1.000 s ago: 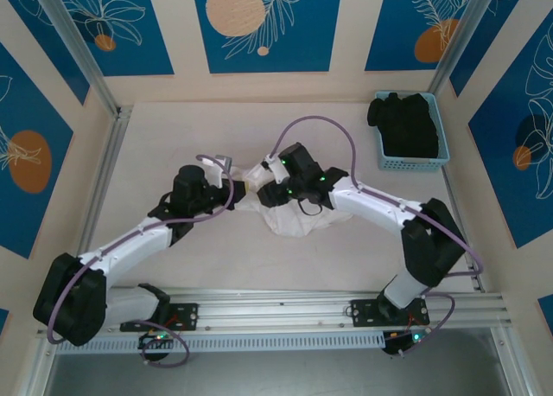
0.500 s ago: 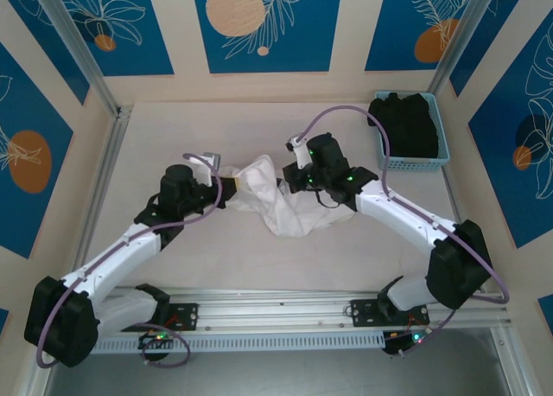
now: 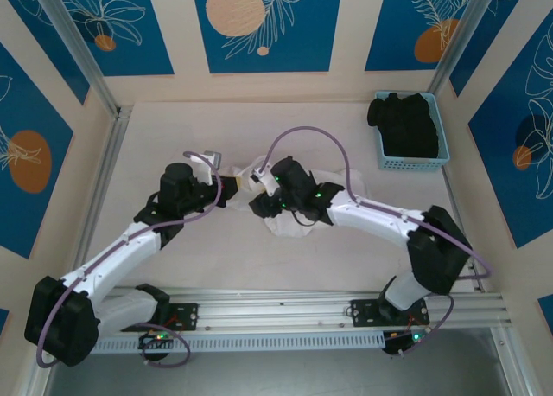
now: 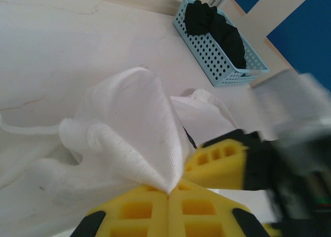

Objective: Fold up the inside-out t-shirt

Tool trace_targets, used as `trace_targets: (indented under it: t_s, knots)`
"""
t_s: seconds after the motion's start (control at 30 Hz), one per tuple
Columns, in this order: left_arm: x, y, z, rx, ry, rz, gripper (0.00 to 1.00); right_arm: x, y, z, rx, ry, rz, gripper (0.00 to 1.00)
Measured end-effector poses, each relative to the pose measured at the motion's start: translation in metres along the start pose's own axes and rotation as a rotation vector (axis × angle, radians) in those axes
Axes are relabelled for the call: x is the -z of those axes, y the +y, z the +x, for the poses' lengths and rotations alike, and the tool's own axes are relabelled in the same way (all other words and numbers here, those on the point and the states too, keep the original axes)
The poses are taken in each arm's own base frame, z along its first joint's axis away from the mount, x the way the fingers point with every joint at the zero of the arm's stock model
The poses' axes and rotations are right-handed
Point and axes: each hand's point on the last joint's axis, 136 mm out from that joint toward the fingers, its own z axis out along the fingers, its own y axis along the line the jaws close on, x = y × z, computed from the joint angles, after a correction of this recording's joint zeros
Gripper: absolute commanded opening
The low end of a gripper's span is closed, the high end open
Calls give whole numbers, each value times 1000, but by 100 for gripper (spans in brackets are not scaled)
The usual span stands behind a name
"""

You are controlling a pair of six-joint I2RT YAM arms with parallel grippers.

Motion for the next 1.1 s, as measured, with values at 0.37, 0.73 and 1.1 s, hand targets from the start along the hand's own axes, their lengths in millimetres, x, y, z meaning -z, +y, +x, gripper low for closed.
trace_targets:
  t_s: [0.37, 0.73, 1.1]
  knots:
    - [0, 2, 2, -1, 7, -9, 0, -8, -48, 4, -29, 7, 134, 17]
    - [4, 27, 0, -34, 3, -163, 0, 35, -62, -16, -143, -97, -10, 0]
    - [18, 38, -49, -102, -118, -327, 0, 144, -47, -63, -223, -288, -313, 0]
